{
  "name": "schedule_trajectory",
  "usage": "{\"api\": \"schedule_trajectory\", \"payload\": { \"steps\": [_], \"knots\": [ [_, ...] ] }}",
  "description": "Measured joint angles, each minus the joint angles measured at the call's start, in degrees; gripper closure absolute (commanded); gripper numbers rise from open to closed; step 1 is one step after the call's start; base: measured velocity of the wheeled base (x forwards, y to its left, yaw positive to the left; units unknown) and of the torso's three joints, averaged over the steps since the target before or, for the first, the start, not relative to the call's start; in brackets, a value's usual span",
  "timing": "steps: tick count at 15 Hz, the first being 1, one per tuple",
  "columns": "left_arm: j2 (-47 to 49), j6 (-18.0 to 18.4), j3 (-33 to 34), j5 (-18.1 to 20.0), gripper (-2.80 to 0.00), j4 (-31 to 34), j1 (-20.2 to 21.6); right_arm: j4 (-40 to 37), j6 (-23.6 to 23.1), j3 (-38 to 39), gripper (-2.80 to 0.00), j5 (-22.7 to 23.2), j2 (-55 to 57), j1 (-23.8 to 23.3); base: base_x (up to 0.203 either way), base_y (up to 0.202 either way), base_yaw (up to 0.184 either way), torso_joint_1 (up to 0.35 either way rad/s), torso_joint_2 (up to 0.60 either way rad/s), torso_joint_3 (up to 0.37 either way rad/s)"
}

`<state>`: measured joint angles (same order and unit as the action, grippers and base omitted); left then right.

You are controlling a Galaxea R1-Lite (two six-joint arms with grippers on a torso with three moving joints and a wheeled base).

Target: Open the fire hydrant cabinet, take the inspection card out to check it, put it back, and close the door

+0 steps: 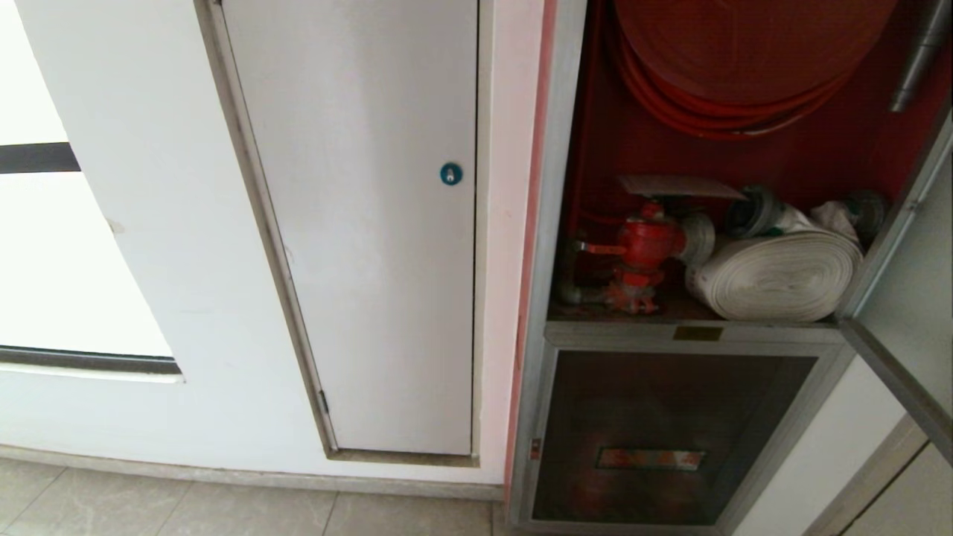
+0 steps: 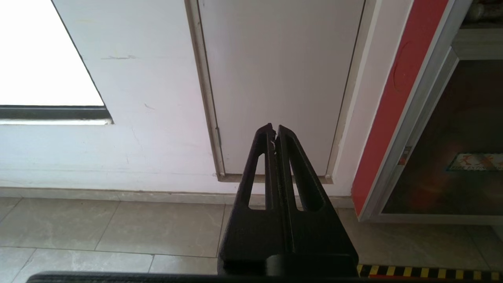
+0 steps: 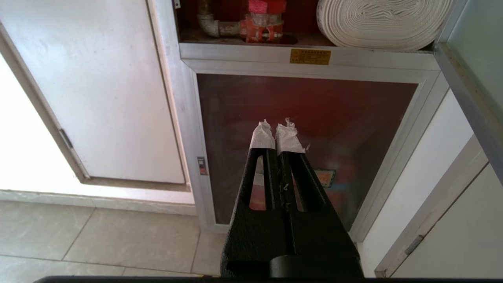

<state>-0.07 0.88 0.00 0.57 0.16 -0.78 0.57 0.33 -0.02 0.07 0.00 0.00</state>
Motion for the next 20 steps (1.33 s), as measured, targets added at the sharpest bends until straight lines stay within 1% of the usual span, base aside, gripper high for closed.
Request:
{"api": "schedule_trajectory", "payload": {
  "steps": [17, 20],
  "knots": [
    [0.0, 0.2, 0.0, 0.0, 0.0, 0.0, 0.0, 0.0, 0.1, 0.0, 0.0, 0.0, 0.0, 0.0, 0.0, 0.0, 0.0, 0.0, 0.0, 0.0],
    [0.0, 0.2, 0.0, 0.0, 0.0, 0.0, 0.0, 0.0, 0.0, 0.0, 0.0, 0.0, 0.0, 0.0, 0.158, 0.0, 0.0, -0.002, 0.0, 0.002]
  ]
}}
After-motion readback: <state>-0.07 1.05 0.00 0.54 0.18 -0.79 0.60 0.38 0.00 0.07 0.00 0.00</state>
